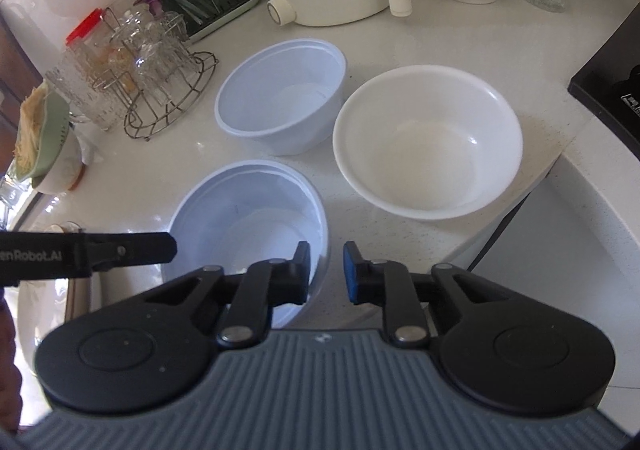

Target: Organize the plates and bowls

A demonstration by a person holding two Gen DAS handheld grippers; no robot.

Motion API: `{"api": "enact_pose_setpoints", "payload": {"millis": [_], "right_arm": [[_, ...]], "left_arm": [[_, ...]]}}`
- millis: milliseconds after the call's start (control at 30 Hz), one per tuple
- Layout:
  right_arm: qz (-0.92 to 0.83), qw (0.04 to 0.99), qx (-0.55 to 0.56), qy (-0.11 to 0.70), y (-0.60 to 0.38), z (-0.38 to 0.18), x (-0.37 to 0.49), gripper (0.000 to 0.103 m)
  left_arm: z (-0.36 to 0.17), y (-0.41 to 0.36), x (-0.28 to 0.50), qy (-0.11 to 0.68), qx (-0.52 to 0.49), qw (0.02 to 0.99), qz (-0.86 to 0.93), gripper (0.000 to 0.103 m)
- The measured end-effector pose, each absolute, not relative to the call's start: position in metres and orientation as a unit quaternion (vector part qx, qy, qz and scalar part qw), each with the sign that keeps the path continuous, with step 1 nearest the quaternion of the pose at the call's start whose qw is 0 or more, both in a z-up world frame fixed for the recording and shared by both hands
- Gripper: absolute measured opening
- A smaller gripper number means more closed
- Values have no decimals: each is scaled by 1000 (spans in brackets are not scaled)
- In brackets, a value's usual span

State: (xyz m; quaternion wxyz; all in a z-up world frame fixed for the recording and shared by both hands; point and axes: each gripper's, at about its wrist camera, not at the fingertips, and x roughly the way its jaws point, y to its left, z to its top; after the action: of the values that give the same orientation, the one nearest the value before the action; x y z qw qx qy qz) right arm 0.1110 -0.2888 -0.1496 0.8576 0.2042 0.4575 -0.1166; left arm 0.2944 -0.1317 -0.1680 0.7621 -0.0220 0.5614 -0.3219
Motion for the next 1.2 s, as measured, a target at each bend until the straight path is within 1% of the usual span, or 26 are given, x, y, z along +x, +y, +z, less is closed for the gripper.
{"api": "enact_pose_setpoints", "payload": {"millis": [33, 267, 600, 767, 1100, 1200], "right_arm": [[-113, 858, 204, 457, -288, -149, 112, 19], [-97, 863, 208, 450, -283, -146, 117, 20], [-42, 878, 183, 440, -255, -136, 139, 20], [-20, 881, 170, 441, -242, -135, 150, 20], [7, 864, 140, 484, -228, -148, 184, 19], [17, 857, 153, 492, -230, -153, 189, 19]], "left_arm": [[-168, -130, 295, 565, -35, 759, -322, 29], [-163, -120, 295, 559, -38, 769, -308, 29], [-145, -83, 305, 539, -47, 796, -270, 29], [-147, -67, 306, 540, -44, 803, -249, 29], [-155, -50, 312, 550, -51, 804, -222, 29], [-152, -52, 313, 546, -41, 805, -227, 29]]}}
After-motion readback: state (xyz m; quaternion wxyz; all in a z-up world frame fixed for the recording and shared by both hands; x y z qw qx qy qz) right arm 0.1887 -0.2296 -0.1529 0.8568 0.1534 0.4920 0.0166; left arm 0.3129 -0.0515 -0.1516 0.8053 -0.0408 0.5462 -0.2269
